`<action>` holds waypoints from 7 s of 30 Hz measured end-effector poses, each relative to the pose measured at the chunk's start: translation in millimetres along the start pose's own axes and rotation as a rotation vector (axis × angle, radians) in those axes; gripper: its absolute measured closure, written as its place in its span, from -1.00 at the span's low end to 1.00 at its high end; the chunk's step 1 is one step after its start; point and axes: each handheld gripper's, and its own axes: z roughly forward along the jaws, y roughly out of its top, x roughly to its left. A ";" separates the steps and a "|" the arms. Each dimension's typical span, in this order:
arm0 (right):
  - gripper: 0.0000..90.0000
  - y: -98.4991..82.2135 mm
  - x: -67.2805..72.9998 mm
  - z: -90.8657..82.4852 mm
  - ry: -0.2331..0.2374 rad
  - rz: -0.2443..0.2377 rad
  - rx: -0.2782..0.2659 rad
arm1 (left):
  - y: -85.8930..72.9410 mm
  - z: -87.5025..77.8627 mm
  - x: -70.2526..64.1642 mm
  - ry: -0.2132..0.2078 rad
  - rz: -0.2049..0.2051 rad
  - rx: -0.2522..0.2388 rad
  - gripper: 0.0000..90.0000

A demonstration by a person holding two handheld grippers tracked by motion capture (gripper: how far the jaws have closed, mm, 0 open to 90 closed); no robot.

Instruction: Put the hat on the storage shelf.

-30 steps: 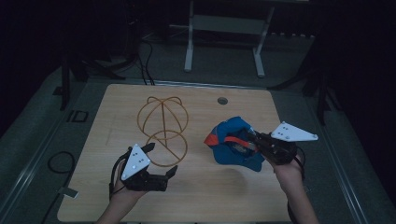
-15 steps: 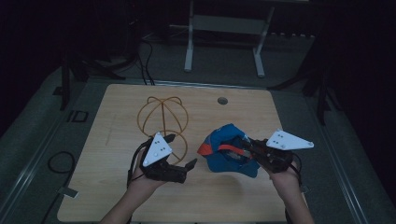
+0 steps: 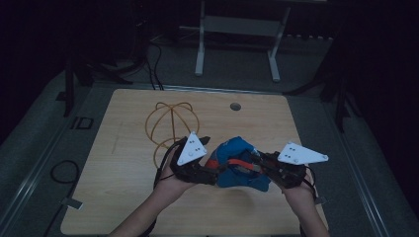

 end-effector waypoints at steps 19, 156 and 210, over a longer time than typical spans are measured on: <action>0.88 2.7 7.6 0.4 0.014 -0.022 -0.014 | 6.8 27.0 -4.7 -0.027 -0.012 0.065 0.32; 1.00 80.5 -2.1 -18.4 0.034 -0.003 -0.197 | -111.7 -108.9 48.5 0.033 0.012 -0.087 -0.95; 1.00 152.7 39.1 201.6 0.182 -0.024 0.034 | -199.9 -104.7 41.1 0.151 -0.111 -0.060 -0.96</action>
